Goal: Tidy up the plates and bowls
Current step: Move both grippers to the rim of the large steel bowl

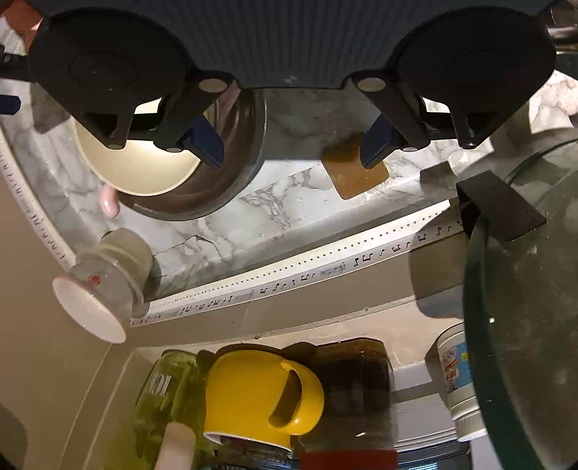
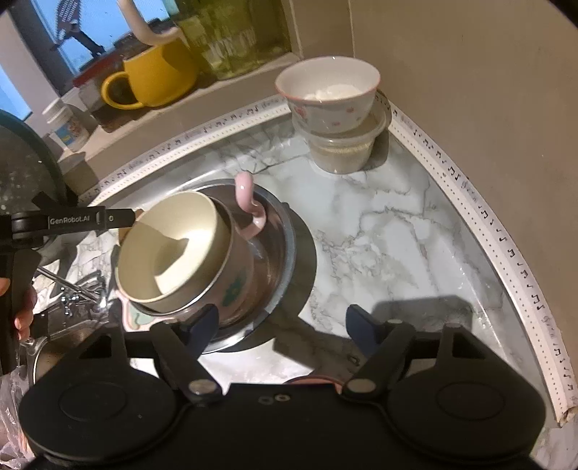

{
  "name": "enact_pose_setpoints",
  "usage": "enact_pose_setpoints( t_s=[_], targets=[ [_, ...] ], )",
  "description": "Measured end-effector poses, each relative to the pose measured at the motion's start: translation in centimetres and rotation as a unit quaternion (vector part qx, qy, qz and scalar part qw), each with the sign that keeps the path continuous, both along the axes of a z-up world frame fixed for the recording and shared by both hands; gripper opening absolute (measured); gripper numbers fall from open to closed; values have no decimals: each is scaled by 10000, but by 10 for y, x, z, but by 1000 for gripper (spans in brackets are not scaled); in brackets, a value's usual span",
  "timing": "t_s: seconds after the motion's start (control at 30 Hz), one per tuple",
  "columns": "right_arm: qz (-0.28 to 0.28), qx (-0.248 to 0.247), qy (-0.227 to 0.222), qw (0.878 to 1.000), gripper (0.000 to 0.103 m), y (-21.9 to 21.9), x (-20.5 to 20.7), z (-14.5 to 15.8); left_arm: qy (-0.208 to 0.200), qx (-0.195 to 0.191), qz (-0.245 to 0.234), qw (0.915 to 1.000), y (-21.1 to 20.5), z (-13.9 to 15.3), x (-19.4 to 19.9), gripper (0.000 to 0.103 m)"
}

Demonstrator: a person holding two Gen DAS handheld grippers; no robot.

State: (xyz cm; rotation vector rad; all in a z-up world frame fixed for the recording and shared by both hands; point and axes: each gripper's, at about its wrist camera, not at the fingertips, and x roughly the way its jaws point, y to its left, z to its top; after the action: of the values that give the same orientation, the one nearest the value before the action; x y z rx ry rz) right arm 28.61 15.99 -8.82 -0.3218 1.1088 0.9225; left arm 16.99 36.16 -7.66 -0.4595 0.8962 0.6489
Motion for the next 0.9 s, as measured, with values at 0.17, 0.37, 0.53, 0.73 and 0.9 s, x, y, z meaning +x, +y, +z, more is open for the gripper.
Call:
enact_pose_setpoints(
  t_s=[0.17,0.37,0.53,0.73,0.9],
  targets=[
    [38,-93,-26,9999,69,7,4,-11,-43,4,45,10000,3,-8,5,83],
    [48,-175,90,9998,57,16,10,-24,-56,-171,148,9997,8,-16,8,82],
    [-12,-123,329,9994,48,22,14,-34,-154,-276,152,9994,11,-18,8,81],
    [-75,-73,645,9979,32,24,18,-46,-235,-594,142,9979,10,-23,5,56],
    [-49,34,845,9964,19,24,20,-47,-314,-760,1,9966,4,-25,7,35]
  ],
)
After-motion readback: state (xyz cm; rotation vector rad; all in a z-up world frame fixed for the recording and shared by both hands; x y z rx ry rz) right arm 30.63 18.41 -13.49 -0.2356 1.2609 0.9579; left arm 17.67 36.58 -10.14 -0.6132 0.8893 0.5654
